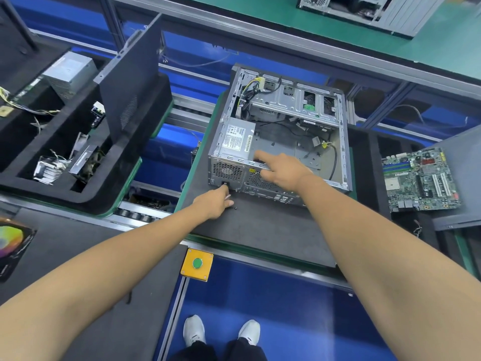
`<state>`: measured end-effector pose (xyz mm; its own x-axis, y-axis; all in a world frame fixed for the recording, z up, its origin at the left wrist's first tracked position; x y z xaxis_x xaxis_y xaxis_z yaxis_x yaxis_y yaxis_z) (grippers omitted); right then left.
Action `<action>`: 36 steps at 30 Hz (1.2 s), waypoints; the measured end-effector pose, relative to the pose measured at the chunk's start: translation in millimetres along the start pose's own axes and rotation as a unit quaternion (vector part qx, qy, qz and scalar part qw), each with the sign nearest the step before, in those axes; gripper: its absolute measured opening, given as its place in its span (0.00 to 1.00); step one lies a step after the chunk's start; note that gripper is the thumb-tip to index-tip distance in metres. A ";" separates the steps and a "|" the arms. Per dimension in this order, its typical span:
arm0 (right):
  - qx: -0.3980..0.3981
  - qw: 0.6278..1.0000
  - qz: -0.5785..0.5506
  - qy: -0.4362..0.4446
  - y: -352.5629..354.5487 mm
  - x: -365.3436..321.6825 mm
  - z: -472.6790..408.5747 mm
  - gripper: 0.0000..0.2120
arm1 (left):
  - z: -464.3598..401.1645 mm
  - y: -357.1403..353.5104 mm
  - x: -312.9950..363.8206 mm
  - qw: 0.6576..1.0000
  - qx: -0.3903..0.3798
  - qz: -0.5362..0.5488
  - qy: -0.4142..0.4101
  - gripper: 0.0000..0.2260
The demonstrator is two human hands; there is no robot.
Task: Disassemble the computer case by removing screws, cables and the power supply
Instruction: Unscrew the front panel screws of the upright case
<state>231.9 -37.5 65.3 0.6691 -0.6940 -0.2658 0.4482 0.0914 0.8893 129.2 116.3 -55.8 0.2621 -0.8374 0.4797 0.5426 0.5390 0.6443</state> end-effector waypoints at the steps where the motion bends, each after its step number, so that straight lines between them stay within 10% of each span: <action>1: 0.000 1.000 0.001 0.001 0.1 0.4 -0.3 0.14 | 1.7 1.3 -1.3 1.000 -0.003 0.006 0.003 0.10; 5: 0.000 1.000 0.001 0.005 -0.2 1.6 -1.0 0.14 | 9.7 5.9 -5.1 0.999 0.006 0.042 0.028 0.07; 9: -0.001 1.000 -0.003 0.004 -2.6 3.6 -2.9 0.15 | 23.3 4.0 -6.3 0.983 -0.006 0.157 0.097 0.28; 15: 0.000 1.000 -0.024 0.007 -6.0 6.4 -5.3 0.16 | 37.6 3.9 29.4 0.957 -0.023 0.286 -0.041 0.06; 22: 0.013 0.963 -0.267 0.004 5.1 7.7 2.1 0.09 | 48.1 -18.7 80.5 0.783 -0.063 0.611 -0.096 0.07; 26: 0.102 0.879 -0.464 -0.037 17.7 22.2 14.7 0.06 | 47.5 -17.9 109.4 0.813 -0.038 0.570 -0.116 0.05; 36: -0.056 0.986 -0.155 -0.020 -1.4 66.0 63.3 0.13 | 43.9 -11.7 145.3 0.818 0.010 0.562 -0.124 0.08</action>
<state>237.9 -128.6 70.1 0.4670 -0.7288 -0.5007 0.6917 -0.0516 0.7203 125.9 -7.7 32.6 0.4157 0.2317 0.8795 0.0558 0.9587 -0.2789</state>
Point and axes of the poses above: each hand's wrist, its own z-axis away from the middle knuckle, its own y-axis out of the back of the hand, x = y × z, the point moved 7 cm from there along -z, towards the middle knuckle, and after that the axes turned 11 degrees about -x, right-handed, at the moved point
